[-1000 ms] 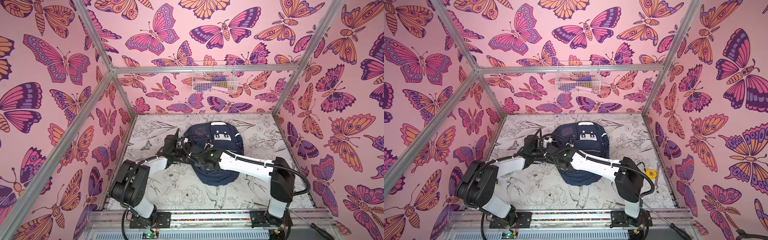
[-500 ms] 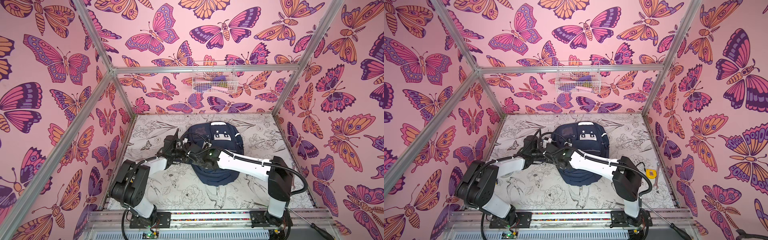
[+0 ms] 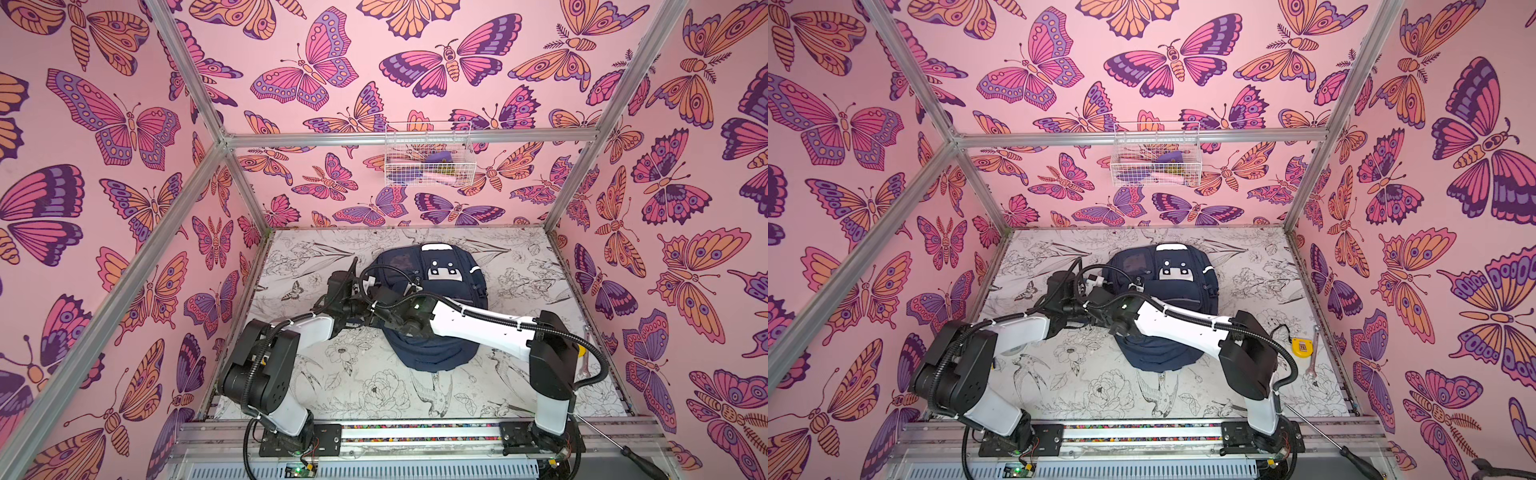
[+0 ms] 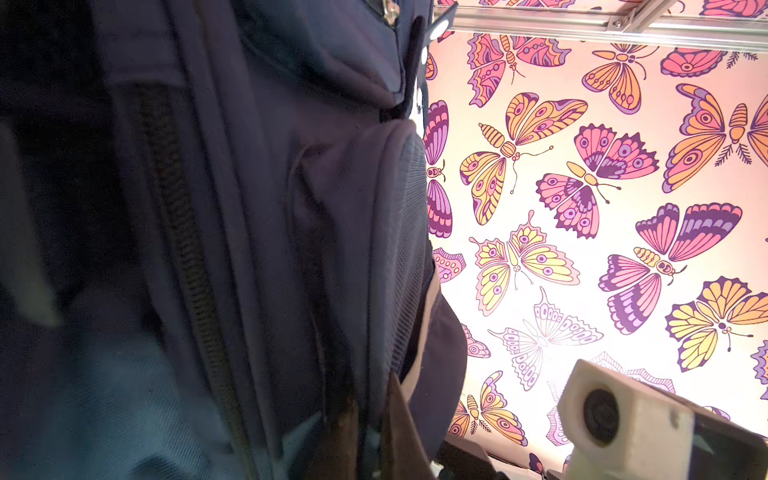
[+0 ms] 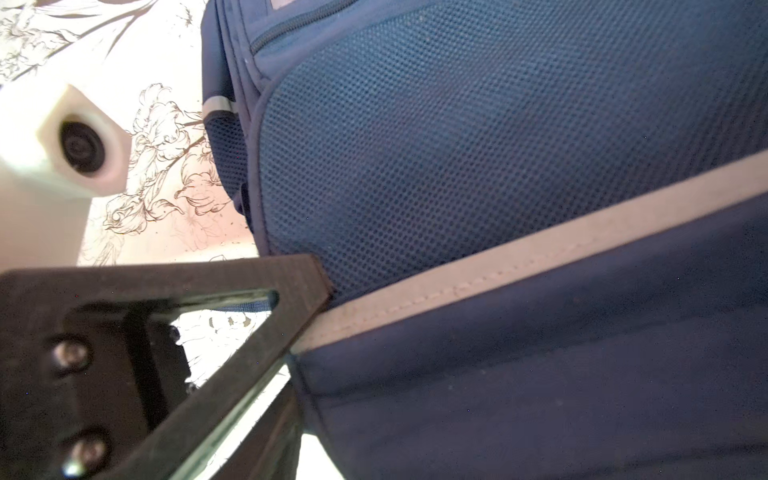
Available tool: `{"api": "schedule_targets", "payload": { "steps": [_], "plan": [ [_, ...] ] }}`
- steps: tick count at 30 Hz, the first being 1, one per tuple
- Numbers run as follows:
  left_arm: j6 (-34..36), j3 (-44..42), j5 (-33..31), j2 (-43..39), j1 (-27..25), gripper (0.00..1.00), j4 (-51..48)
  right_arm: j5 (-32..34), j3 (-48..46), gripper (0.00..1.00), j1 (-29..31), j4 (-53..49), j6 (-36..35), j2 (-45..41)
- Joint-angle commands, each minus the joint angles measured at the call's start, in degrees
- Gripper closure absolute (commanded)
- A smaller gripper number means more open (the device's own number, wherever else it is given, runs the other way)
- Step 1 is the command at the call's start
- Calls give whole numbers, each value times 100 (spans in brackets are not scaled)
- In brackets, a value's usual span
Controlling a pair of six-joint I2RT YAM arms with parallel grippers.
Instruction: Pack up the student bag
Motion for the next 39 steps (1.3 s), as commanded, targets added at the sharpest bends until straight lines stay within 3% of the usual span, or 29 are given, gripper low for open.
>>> {"api": "schedule_targets", "payload": {
  "steps": [1,6,11,25,32,36,39],
  "plan": [
    [43,14,457,-37,-27,100,425,-39,247,47,-53,-689,123,135],
    [80,62,448,-21,-18,100,388,-129,-10,50,18,-866,97,-118],
    [226,77,422,-72,-2,100,181,-166,-164,62,27,-1014,97,-284],
    [305,111,422,-118,16,100,14,-369,-58,72,53,-1260,-287,-184],
    [312,71,422,-165,17,100,-24,-538,-387,77,36,-378,-1131,-268],
    [311,58,431,-166,17,100,-34,-600,-450,71,-29,-104,-1834,-290],
    [311,56,431,-152,17,100,-33,-627,-547,71,-126,27,-2266,-351]
  ]
}}
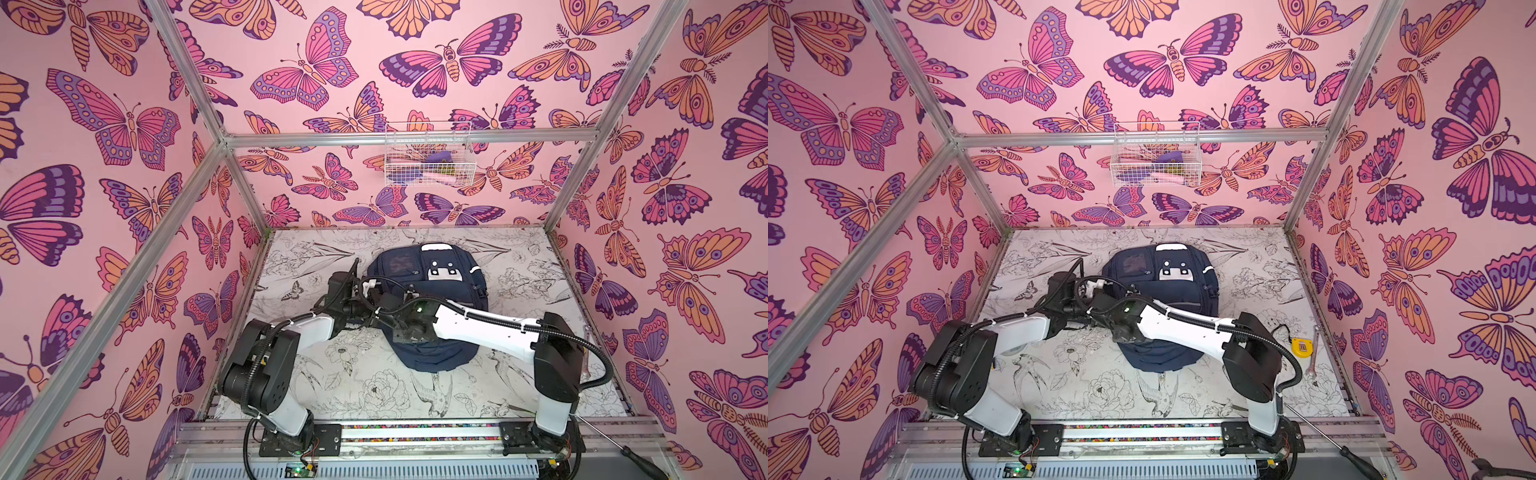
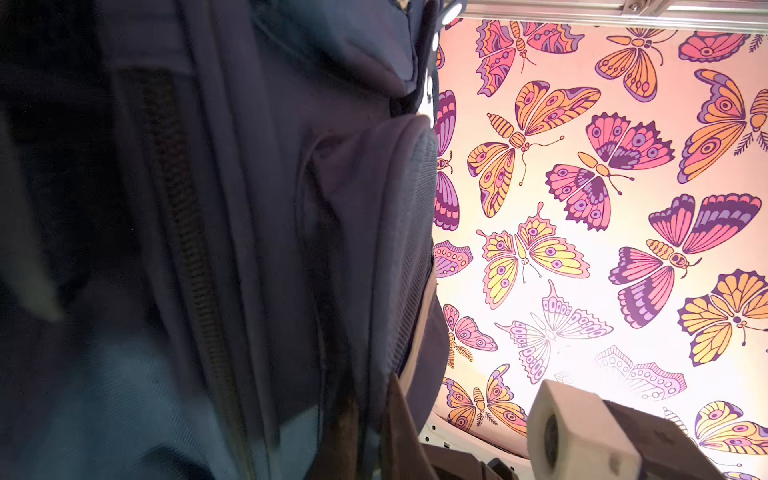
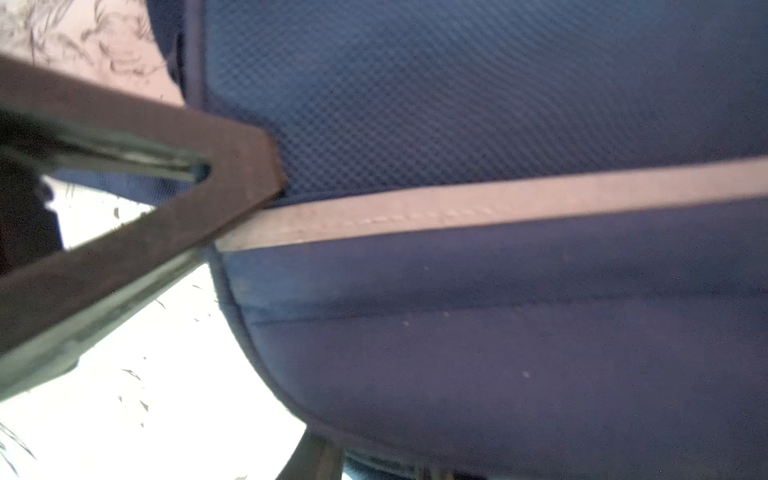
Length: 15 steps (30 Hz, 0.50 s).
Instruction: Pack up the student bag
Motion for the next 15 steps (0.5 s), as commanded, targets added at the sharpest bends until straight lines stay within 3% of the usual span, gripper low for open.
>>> {"api": "schedule_targets", "payload": {
  "steps": [1,15],
  "plan": [
    [95,58,367,-154,9,100,195,-30,-169,71,-157,445,-768,-173],
    [130,53,367,-71,30,100,189,-417,-757,100,-212,1123,-1428,-542]
  ]
}}
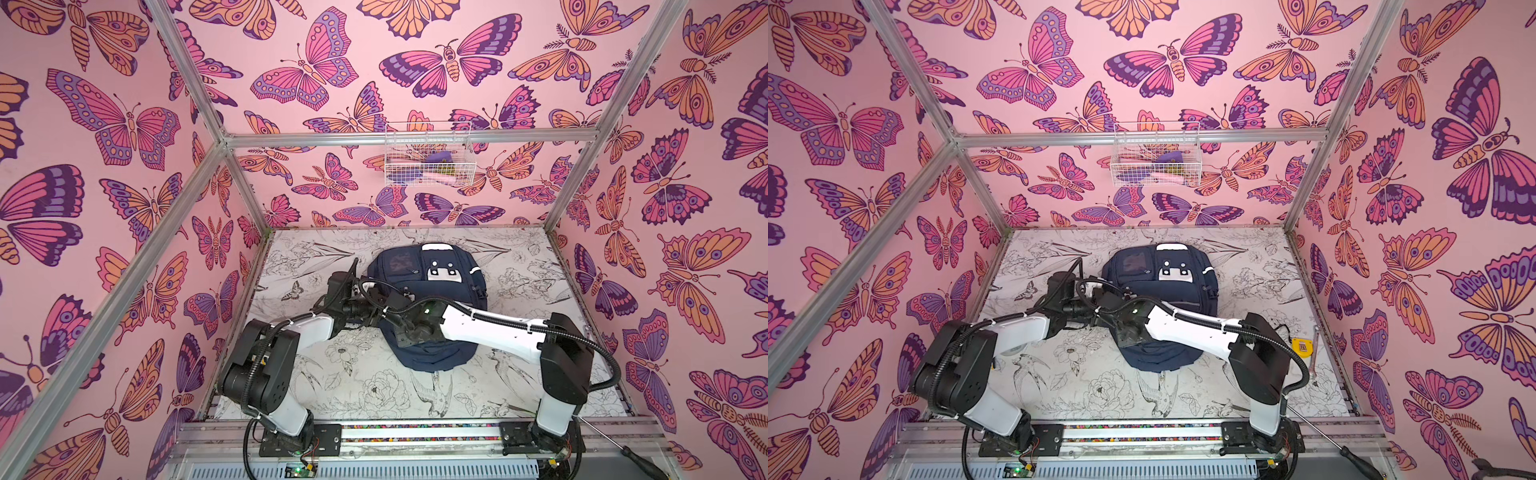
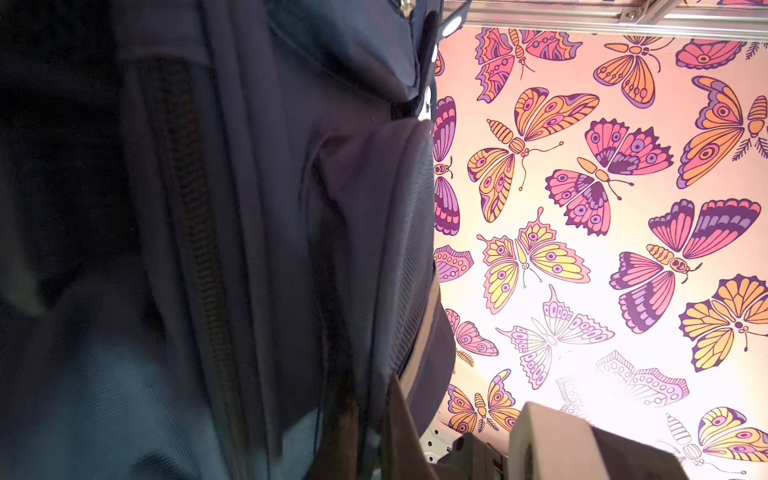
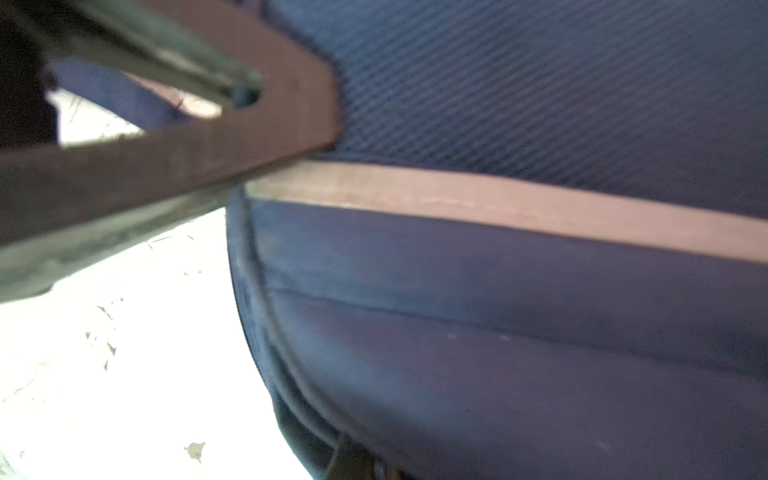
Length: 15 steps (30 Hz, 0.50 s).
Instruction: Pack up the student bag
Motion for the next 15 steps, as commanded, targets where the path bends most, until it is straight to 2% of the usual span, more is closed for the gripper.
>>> {"api": "schedule_targets", "payload": {
  "steps": [1,8,15],
  "plan": [
    [130,45,418,-65,11,100,178,-19,-214,100,-81,510,-187,-299],
    [139,49,400,2,44,100,187,-215,-754,100,-86,806,-451,-997],
    [165,85,365,103,124,100,134,-226,-962,100,-83,457,-638,-1257]
  ]
}}
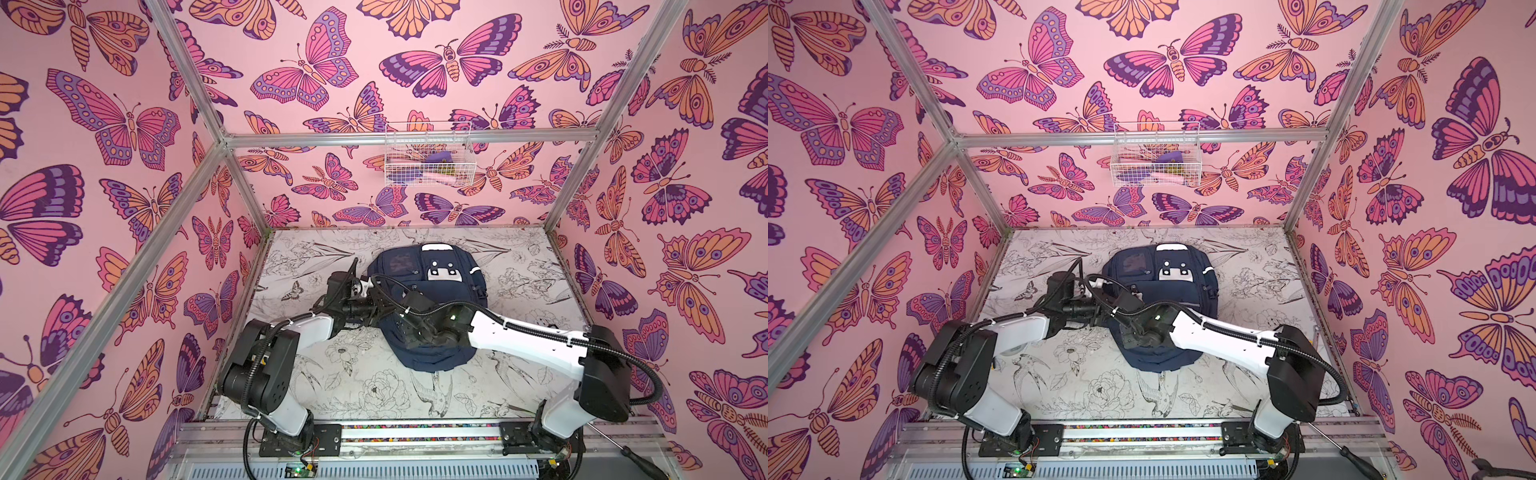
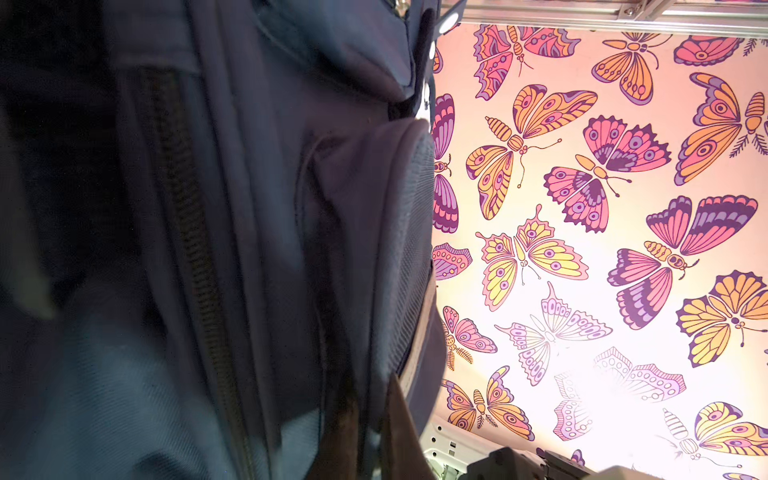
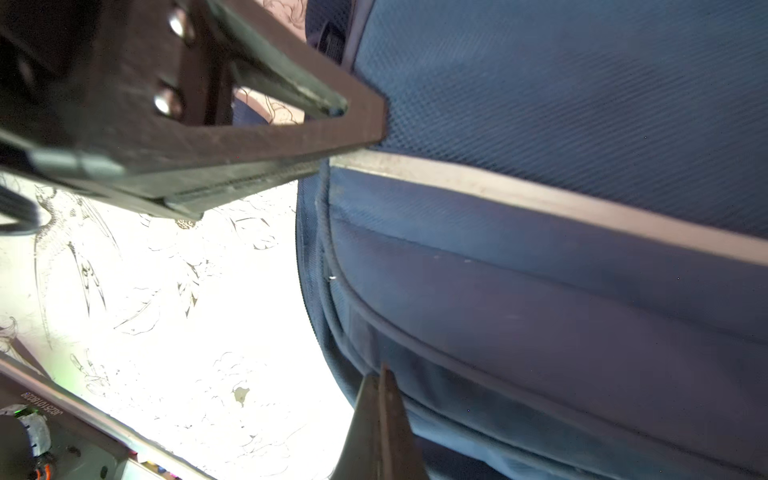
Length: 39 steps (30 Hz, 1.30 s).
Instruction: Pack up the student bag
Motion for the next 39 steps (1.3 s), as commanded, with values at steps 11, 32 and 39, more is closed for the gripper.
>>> {"api": "schedule_targets", "payload": {
  "steps": [11,32,39],
  "plan": [
    [128,101,291,72,86,100,120,-38,-264,78,-70,57,-153,-112],
    [75,119,304,35,86,100,124,-43,609,59,-75,204,396,899],
    [76,111,299,65,86,100,136,110,229,58,-59,248,1074,553]
  ]
}}
